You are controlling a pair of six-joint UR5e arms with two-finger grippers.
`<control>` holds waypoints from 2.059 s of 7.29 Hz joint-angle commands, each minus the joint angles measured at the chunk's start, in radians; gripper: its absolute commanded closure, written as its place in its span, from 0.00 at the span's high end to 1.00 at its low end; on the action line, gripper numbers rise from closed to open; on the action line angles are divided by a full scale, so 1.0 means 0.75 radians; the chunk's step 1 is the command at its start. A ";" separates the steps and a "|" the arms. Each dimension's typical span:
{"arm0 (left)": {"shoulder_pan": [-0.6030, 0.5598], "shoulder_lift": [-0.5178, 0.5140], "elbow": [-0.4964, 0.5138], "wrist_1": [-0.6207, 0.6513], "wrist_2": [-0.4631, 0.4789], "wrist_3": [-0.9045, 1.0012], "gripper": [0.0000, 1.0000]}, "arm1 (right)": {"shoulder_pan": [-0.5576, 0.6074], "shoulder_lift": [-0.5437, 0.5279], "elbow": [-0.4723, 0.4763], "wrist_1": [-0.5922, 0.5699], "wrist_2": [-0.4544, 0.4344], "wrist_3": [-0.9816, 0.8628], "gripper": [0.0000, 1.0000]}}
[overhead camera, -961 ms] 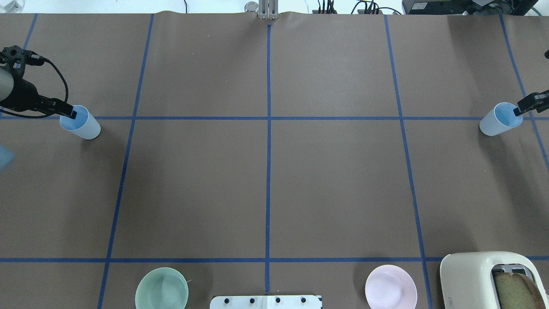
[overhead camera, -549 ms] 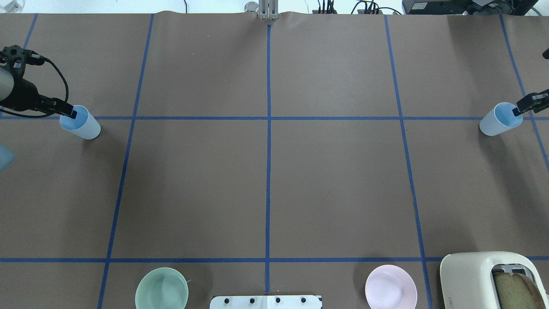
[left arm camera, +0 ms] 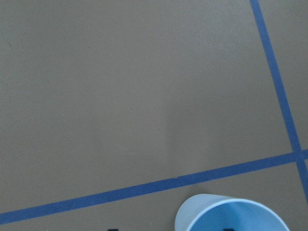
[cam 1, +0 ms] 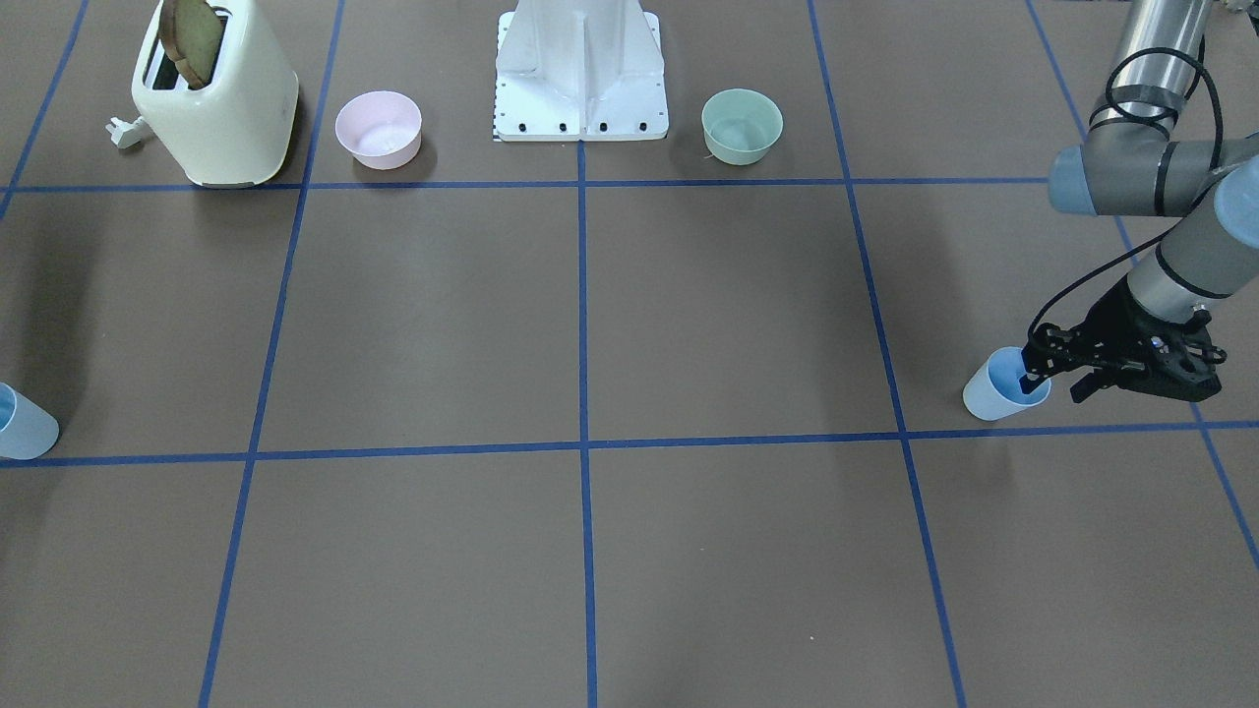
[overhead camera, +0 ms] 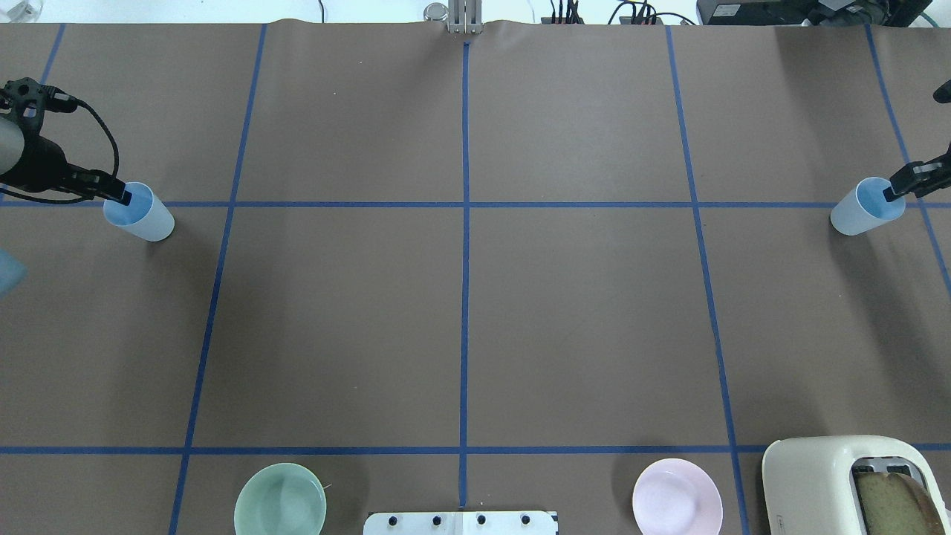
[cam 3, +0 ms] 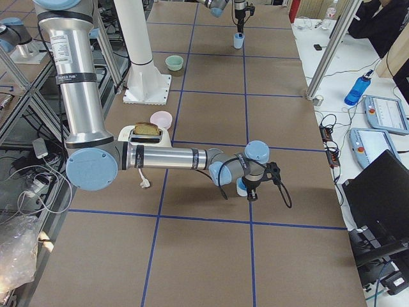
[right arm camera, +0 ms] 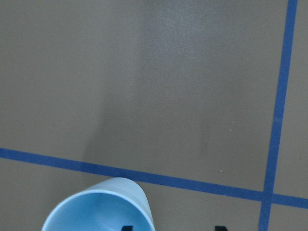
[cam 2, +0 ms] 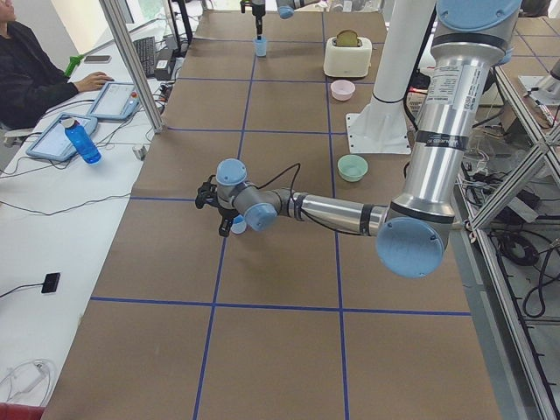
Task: Stack blue cups with both arms
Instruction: 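Close the left and right grippers around the rims of the blue cups, then carry the left cup to the table center while the right gripper lifts its cup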
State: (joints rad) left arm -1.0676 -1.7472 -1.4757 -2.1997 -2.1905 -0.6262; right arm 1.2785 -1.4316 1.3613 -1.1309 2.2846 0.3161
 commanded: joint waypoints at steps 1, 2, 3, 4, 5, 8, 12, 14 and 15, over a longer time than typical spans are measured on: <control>0.000 0.000 0.000 0.002 0.000 -0.002 0.47 | -0.003 0.000 -0.003 -0.002 -0.001 0.002 0.27; 0.000 0.000 0.000 0.002 0.000 -0.002 0.37 | -0.005 0.000 -0.003 -0.002 -0.001 0.002 0.17; 0.000 0.000 -0.002 0.002 0.000 -0.002 0.25 | -0.005 -0.006 -0.003 0.000 -0.001 0.002 0.00; 0.000 0.000 -0.002 0.002 -0.002 -0.002 0.00 | -0.005 -0.010 -0.003 0.000 -0.001 0.004 0.00; 0.000 0.000 -0.004 0.002 -0.002 -0.002 0.00 | -0.005 -0.008 0.007 0.000 0.001 0.049 0.00; -0.002 -0.008 -0.010 0.006 -0.020 0.004 0.00 | -0.007 0.009 0.026 0.003 0.005 0.163 0.00; -0.004 -0.031 -0.177 0.209 -0.125 0.000 0.00 | -0.007 0.070 0.036 -0.016 0.046 0.190 0.00; -0.004 -0.136 -0.378 0.553 -0.115 -0.069 0.00 | -0.003 0.135 0.060 -0.020 0.114 0.365 0.00; 0.026 -0.214 -0.384 0.583 -0.110 -0.191 0.00 | -0.007 0.168 0.081 -0.018 0.118 0.469 0.00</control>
State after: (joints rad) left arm -1.0655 -1.8402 -1.7269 -1.8420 -2.2771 -0.6836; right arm 1.2749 -1.3369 1.4062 -1.1446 2.3592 0.5734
